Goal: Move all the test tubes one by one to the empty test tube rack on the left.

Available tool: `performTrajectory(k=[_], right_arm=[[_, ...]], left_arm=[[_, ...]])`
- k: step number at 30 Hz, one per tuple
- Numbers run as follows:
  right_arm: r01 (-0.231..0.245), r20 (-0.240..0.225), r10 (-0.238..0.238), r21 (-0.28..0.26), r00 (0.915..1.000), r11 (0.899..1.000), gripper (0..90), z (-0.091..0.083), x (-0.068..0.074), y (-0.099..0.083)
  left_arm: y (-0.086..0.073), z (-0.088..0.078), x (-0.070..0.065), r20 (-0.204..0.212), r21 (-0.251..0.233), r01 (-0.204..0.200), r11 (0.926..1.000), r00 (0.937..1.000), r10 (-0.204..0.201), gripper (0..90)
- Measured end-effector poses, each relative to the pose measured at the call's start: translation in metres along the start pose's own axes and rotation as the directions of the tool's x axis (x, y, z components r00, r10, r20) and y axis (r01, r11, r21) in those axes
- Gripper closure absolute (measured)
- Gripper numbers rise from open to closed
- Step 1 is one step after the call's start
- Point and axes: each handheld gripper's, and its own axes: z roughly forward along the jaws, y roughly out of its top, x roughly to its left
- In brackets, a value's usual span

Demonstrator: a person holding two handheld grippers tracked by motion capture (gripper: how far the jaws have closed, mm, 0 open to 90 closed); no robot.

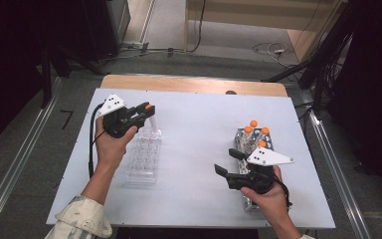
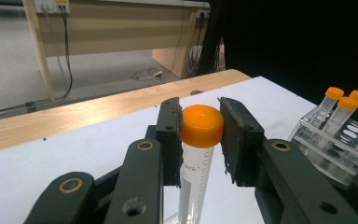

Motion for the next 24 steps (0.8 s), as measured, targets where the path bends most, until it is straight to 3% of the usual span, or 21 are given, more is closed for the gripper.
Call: performTrajectory(k=[24], right_arm=[[-0.004,0.0,0.004,-0.001,1.0,1.0,26.4,-0.001,0.0,0.0]], left_arm=[[-0.029,0.008,-0.002,0.004,0.097,-0.077,0.9924,0.9971,0.077,70.4]])
